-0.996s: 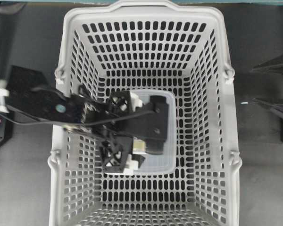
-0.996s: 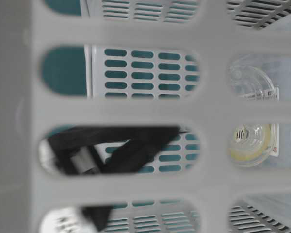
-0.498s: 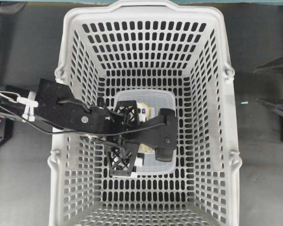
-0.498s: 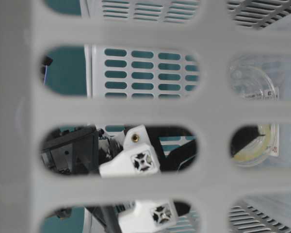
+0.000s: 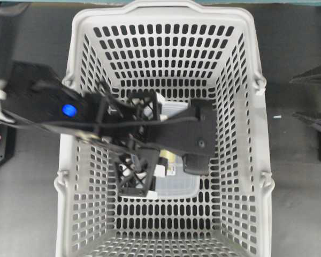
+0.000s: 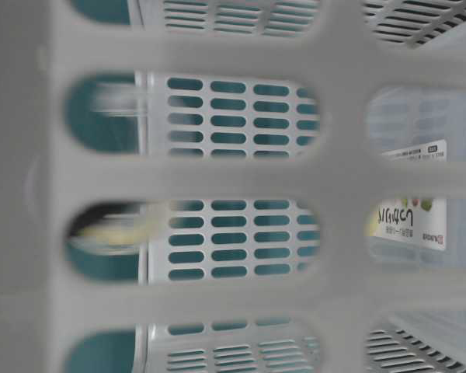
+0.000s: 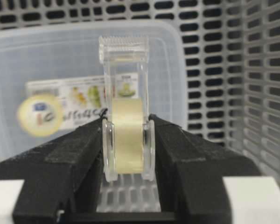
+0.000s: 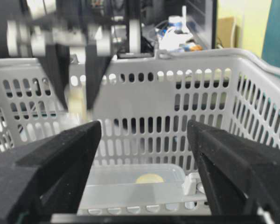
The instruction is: Pick up the tape dispenser from the shopping basket with the left arm.
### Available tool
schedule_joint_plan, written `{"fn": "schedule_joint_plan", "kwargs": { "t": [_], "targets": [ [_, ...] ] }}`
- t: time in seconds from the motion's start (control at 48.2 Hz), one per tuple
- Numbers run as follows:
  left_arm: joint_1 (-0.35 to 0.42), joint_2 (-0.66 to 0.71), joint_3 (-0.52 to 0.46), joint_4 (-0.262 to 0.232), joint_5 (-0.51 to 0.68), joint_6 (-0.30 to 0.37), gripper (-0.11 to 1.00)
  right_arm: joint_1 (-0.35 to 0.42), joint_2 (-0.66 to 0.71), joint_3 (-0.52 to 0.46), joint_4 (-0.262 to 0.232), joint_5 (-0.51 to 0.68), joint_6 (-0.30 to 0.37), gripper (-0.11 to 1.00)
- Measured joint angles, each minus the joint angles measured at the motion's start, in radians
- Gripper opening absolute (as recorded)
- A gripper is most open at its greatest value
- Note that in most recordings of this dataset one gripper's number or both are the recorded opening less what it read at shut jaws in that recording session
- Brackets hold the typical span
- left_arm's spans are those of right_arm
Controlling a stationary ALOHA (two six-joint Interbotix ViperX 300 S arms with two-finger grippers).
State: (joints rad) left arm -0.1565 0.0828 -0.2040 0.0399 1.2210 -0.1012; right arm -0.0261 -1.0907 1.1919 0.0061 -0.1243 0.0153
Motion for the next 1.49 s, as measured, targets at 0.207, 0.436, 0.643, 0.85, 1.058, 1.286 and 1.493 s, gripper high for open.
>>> {"fn": "schedule_joint_plan", "kwargs": {
  "t": [0.207, 0.436, 0.643, 0.85, 1.058, 1.286, 1.493],
  "targets": [
    [0.0, -0.002, -0.172, 0.002, 0.164, 0.0, 0.28, -0.002, -0.002, 0.0, 0.002, 0.0, 0.002, 0.71],
    [0.0, 0.0, -0.183, 0.002, 0.172, -0.012, 0.28, 0.0, -0.002, 0.0, 0.002, 0.0, 0.0, 0.71],
    [0.003, 0.0, -0.183, 0.0, 0.172, -0.014, 0.28, -0.002, -0.002, 0.002, 0.0, 0.0, 0.0, 0.71],
    [0.003, 0.006, -0.183, 0.002, 0.172, -0.012, 0.28, -0.002, -0.005, 0.0, 0.002, 0.0, 0.002, 0.71],
    [0.006, 0.009, -0.183, 0.002, 0.17, -0.012, 0.28, -0.002, -0.005, 0.0, 0.0, 0.0, 0.002, 0.71],
    [0.011, 0.011, -0.183, 0.002, 0.17, -0.012, 0.28, -0.002, -0.008, 0.0, 0.002, 0.0, 0.002, 0.71],
    [0.009, 0.014, -0.183, 0.002, 0.17, -0.012, 0.28, 0.0, -0.009, 0.0, 0.002, 0.0, 0.002, 0.71]
  ]
}}
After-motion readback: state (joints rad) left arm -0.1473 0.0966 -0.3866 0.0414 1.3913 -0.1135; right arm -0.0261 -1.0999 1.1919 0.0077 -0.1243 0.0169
